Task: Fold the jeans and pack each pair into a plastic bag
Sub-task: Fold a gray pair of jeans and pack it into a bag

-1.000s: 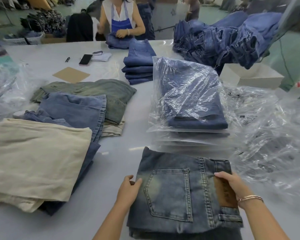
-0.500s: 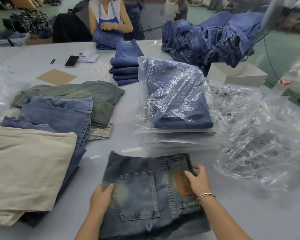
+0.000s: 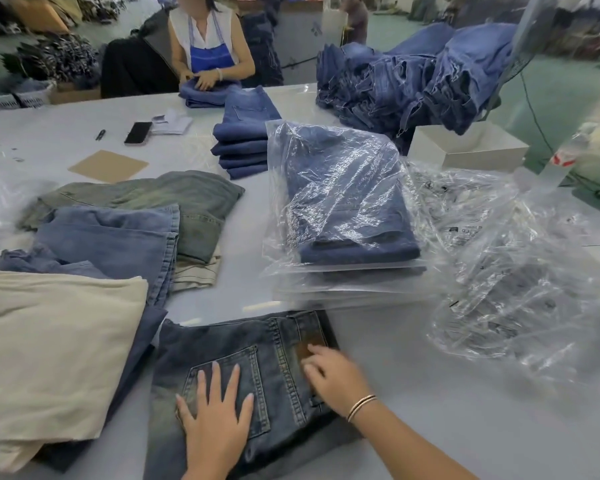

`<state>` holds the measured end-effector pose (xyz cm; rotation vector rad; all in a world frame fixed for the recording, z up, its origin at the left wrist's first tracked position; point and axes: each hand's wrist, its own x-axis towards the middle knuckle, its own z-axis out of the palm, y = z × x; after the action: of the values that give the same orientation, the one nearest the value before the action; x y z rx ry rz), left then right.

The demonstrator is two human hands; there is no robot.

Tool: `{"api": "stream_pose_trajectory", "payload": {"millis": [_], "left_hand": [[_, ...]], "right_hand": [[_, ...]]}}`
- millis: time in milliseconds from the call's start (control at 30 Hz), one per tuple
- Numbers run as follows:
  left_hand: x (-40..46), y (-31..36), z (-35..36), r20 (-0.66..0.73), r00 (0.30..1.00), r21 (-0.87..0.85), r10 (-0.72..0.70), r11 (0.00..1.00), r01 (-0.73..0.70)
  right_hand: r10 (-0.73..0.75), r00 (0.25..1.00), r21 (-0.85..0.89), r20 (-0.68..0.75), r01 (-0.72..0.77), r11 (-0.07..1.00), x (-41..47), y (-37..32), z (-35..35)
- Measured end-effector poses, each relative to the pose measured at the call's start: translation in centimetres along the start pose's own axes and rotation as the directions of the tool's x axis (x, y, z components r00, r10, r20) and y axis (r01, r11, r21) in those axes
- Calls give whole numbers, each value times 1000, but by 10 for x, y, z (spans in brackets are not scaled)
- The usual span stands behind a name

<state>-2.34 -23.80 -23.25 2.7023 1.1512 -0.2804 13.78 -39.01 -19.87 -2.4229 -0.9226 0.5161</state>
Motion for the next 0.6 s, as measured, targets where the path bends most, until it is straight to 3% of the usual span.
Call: {"api": "stream_pose_trajectory", "payload": {"millis": [100, 233, 367, 433, 467, 500, 533, 567, 600], "left_hand": [[-2, 1, -2, -49, 999, -15, -13, 1000, 13], [-1, 10, 1, -34, 999, 9, -16, 1000, 16], [-1, 16, -1, -12, 999, -45, -45, 998, 44], [-1, 16, 0, -23, 999, -31, -29, 999, 28], [0, 15, 2, -34, 999, -35, -22, 999, 21], [1, 14, 3, -40, 999, -39, -20, 999, 19], [0, 14, 3, -48, 999, -43, -20, 999, 18], [0, 14, 3, -56, 998, -35, -22, 999, 20], [-1, 14, 3, -48, 999, -39, -23, 999, 21]], "right_hand": [[197, 927, -71, -319, -230, 971, 9, 36, -36], [489, 824, -262, -287, -558, 787, 11, 80, -66], [676, 662, -126, -323, -738, 663, 10, 109, -73], [706, 672, -176, -226, -741, 648, 11, 117, -76], [670, 728, -236, -143, -683, 692, 10, 116, -79], [594, 787, -75, -164, -611, 788, 9, 121, -72], [556, 794, 145, -246, -537, 831, 9, 121, -70], [521, 795, 99, -311, -518, 849, 11, 117, -67], [450, 862, -184, -234, -493, 850, 4, 103, -70]]}}
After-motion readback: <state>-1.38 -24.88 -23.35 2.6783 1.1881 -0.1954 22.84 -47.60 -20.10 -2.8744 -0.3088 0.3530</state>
